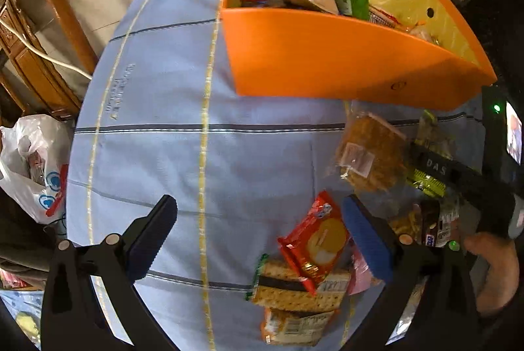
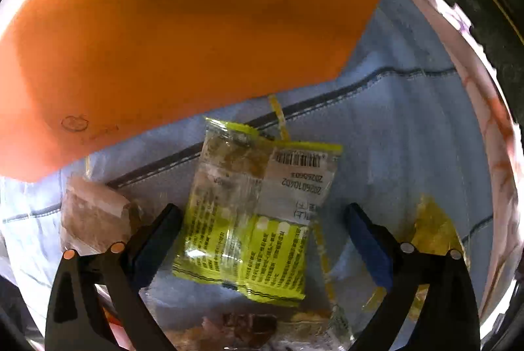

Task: Organize snacks
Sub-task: 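Grasp a clear bread packet with left tool while right tool grasps a yellow-green packet, then drop both held packets into the orange box, opening both tools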

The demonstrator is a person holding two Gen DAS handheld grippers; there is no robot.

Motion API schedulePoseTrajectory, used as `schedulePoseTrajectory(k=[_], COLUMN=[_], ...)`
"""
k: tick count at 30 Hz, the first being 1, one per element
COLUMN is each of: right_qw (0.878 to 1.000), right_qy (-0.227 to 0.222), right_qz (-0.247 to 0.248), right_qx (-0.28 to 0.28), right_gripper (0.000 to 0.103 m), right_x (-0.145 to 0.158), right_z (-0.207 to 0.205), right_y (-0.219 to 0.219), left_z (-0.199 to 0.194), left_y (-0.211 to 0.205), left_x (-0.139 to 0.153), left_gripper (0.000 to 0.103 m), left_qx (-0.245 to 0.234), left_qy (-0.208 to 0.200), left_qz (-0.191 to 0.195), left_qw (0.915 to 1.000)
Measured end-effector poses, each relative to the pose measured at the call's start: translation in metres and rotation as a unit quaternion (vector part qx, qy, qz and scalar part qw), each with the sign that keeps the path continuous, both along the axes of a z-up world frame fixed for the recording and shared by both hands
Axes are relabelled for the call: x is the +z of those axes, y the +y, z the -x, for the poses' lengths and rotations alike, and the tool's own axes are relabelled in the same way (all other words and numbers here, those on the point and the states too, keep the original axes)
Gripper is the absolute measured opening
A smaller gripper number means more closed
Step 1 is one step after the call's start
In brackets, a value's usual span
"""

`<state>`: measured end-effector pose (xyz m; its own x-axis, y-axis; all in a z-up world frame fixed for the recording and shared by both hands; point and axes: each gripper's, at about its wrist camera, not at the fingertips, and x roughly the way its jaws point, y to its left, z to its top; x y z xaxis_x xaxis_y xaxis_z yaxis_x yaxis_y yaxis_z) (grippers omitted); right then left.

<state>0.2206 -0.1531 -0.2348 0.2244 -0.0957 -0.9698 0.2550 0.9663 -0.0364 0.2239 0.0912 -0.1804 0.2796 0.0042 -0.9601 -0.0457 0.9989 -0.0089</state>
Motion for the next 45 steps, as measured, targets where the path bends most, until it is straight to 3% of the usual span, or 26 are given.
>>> schedulePoseTrajectory(k=[1, 2, 3, 6, 8, 11, 15, 16, 17, 18, 19, 21, 27, 30, 34, 37, 42, 45], right_qw=[1.000, 1.000, 0.999, 0.998, 0.993, 0.992, 0.989, 0.988, 0.987, 0.987, 0.987, 0.986, 0.982, 0.978, 0.981, 0.978, 0.977, 0.977], right_qy=[-0.002, -0.001, 0.011, 0.016, 0.012, -0.001, -0.022, -0.026, -0.031, -0.034, -0.039, -0.041, -0.069, -0.080, -0.110, -0.121, -0.142, -0.140], right_qz=[0.000, -0.001, -0.018, -0.041, -0.085, -0.096, -0.122, -0.124, -0.127, -0.128, -0.130, -0.129, -0.159, -0.180, -0.156, -0.167, -0.160, -0.154], right_qx=[-0.003, -0.011, -0.030, -0.053, -0.076, -0.081, -0.085, -0.087, -0.088, -0.089, -0.090, -0.093, -0.080, -0.072, -0.043, -0.024, 0.017, 0.044], right_gripper=[0.083, 0.066, 0.064, 0.063, 0.063, 0.064, 0.064, 0.064, 0.064, 0.064, 0.064, 0.064, 0.064, 0.064, 0.064, 0.064, 0.064, 0.064], right_x=[0.004, 0.008, 0.009, 0.013, 0.019, 0.034, 0.052, 0.056, 0.057, 0.059, 0.063, 0.067, 0.092, 0.101, 0.132, 0.152, 0.196, 0.221], right_z=[0.003, 0.006, 0.009, 0.019, 0.028, 0.040, 0.055, 0.057, 0.061, 0.061, 0.063, 0.062, 0.057, 0.056, 0.060, 0.057, 0.041, 0.006], right_y=[-0.003, -0.010, -0.023, -0.048, -0.063, -0.075, -0.085, -0.086, -0.092, -0.092, -0.092, -0.103, -0.091, -0.086, -0.076, -0.073, -0.064, -0.056], left_z=[-0.001, -0.003, -0.005, -0.016, -0.024, -0.030, -0.038, -0.039, -0.037, -0.034, -0.029, -0.025, -0.024, -0.015, -0.005, -0.005, -0.014, -0.043], left_y=[-0.006, -0.013, -0.022, -0.051, -0.070, -0.093, -0.127, -0.131, -0.133, -0.134, -0.139, -0.140, -0.119, -0.110, -0.096, -0.084, -0.075, -0.066], left_x=[0.000, 0.001, 0.001, -0.008, -0.018, -0.025, -0.044, -0.052, -0.061, -0.063, -0.065, -0.063, -0.052, -0.033, 0.004, 0.037, 0.096, 0.122], left_gripper=[0.099, 0.099, 0.099, 0.099, 0.099, 0.099, 0.099, 0.097, 0.086, 0.078, 0.075, 0.074, 0.072, 0.072, 0.072, 0.072, 0.072, 0.070], left_qx=[-0.004, -0.013, -0.024, -0.056, -0.064, -0.089, -0.131, -0.148, -0.162, -0.168, -0.194, -0.223, -0.193, -0.193, -0.179, -0.160, -0.138, -0.110], left_qy=[-0.006, -0.016, -0.025, -0.031, -0.023, -0.026, -0.029, -0.017, -0.013, -0.025, -0.041, -0.040, -0.023, -0.031, -0.055, -0.069, -0.100, -0.107], left_qz=[0.001, 0.000, -0.001, -0.004, -0.003, 0.021, -0.058, -0.052, -0.041, -0.058, -0.079, -0.076, -0.034, -0.007, 0.018, 0.037, 0.003, 0.013], left_qw=[1.0000, 0.9998, 0.9994, 0.9980, 0.9977, 0.9954, 0.9893, 0.9875, 0.9859, 0.9837, 0.9769, 0.9711, 0.9803, 0.9808, 0.9821, 0.9840, 0.9853, 0.9881])
